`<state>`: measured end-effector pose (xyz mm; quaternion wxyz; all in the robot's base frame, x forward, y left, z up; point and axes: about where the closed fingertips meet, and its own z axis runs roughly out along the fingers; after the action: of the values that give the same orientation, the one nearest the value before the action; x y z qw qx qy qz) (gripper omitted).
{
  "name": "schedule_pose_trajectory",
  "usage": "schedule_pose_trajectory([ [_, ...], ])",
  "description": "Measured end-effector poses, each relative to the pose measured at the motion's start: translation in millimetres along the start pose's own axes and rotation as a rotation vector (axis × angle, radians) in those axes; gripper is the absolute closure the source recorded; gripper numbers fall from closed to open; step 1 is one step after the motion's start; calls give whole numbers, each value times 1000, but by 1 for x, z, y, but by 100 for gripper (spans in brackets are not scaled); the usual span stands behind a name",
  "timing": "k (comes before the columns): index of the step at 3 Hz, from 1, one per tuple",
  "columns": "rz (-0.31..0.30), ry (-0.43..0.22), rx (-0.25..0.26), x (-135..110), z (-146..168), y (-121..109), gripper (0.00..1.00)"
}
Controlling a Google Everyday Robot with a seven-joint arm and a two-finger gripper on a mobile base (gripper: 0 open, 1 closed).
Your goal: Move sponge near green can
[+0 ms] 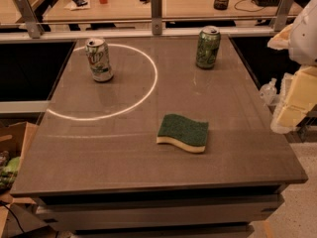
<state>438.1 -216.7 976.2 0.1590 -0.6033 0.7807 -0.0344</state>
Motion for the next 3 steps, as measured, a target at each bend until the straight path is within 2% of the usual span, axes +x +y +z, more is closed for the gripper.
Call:
schedule_pose_trajectory([
  [1, 0, 0, 0, 0, 0, 0, 0],
  [2, 31, -26, -1, -1, 3, 6, 0],
  [3, 62, -86, -1, -1, 13, 21, 0],
])
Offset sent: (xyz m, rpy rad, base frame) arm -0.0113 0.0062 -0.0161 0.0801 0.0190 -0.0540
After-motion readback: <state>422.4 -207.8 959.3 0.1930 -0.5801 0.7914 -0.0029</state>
